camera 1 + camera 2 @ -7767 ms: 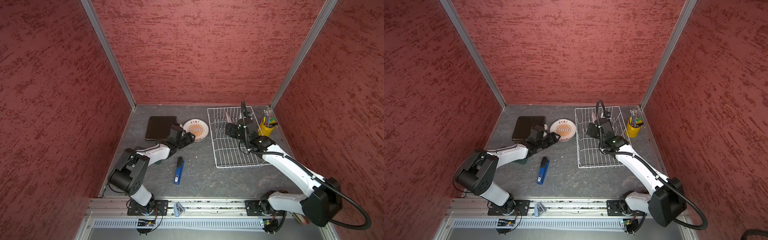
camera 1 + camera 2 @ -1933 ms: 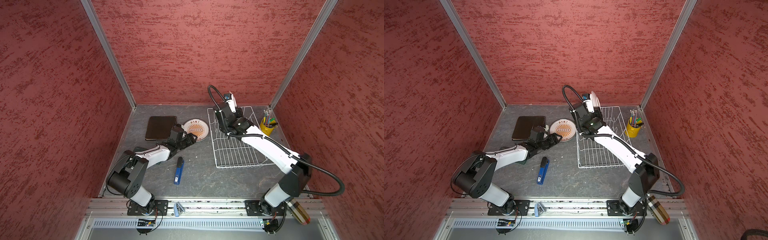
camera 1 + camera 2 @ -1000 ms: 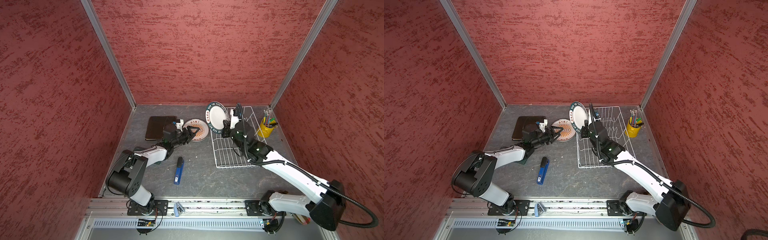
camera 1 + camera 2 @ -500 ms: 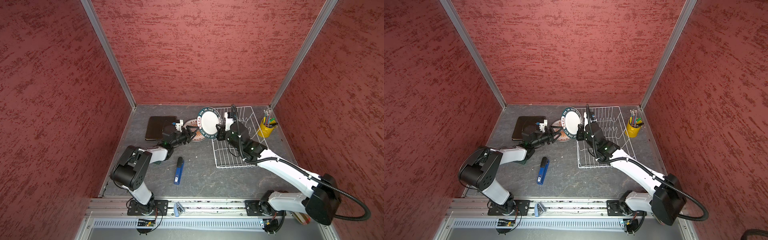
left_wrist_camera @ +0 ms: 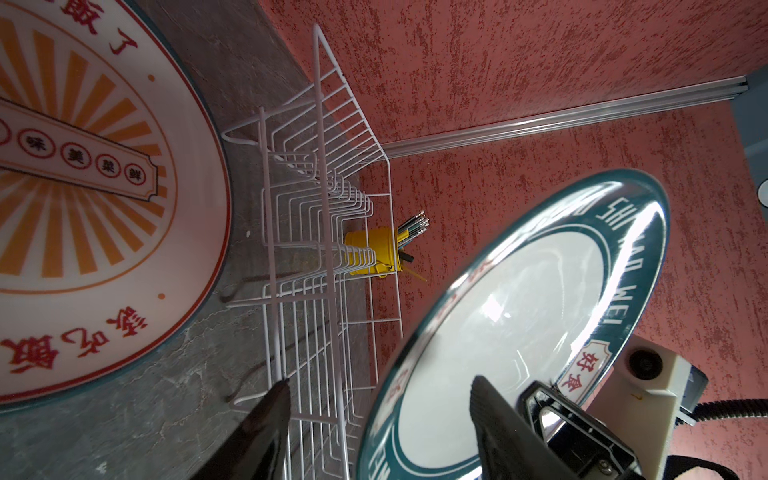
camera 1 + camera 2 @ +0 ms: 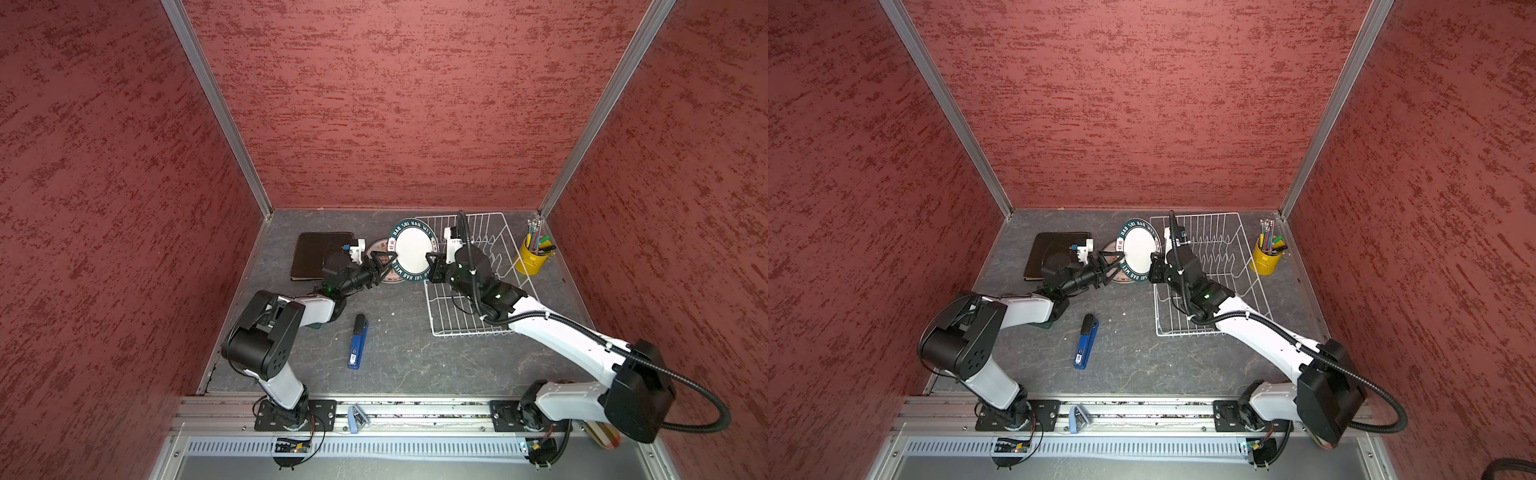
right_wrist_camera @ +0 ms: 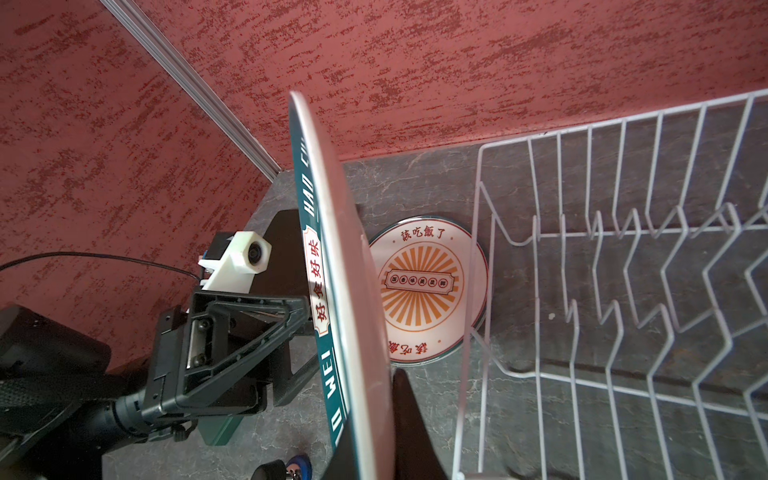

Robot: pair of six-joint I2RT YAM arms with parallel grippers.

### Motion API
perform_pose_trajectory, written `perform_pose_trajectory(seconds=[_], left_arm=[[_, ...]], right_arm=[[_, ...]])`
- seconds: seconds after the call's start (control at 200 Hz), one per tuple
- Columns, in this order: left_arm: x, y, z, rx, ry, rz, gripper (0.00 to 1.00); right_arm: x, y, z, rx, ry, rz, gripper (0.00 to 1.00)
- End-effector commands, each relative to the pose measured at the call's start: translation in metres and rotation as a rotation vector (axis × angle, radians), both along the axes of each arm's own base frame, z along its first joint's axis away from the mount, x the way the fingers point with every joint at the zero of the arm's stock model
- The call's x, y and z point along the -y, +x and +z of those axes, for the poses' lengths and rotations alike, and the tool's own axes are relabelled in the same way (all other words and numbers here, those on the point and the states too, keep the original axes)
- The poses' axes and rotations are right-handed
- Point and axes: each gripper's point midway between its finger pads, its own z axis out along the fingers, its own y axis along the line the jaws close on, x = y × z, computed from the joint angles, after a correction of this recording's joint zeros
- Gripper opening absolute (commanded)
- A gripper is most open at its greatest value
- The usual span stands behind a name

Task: Unload the plates from the dish rack
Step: 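Swing the green-rimmed plate toward the left gripper while the left gripper reaches for it, then close the left gripper on the green-rimmed plate rim while the right gripper holds it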

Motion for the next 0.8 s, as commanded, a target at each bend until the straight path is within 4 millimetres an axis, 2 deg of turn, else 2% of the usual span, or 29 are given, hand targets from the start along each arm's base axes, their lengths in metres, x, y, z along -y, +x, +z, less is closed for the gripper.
perform_pose_trajectory(seconds=[0.0,0.266,0.596,0.797], left_arm=[[0.001,-0.001,0.004,0.022,-0.041,-0.024,0.66],[0.001,-0.002,0.007,0.030,-0.041,-0.025,0.56],[-0.002,-0.002,0.003,0.025,-0.044,-0.012,0.29],[-0.003,-0.001,0.003,0.023,-0.056,-0.008,0.23]], right_arm=[[-0.013,0.000,0.019,0.020,0.116,0.056,0.00],[-0.016,0.003,0.004,-0.064,0.138,0.092,0.00],[-0.014,0.008,-0.003,-0.105,0.164,0.102,0.00],[-0.018,0.008,-0.013,-0.149,0.183,0.153,0.00]])
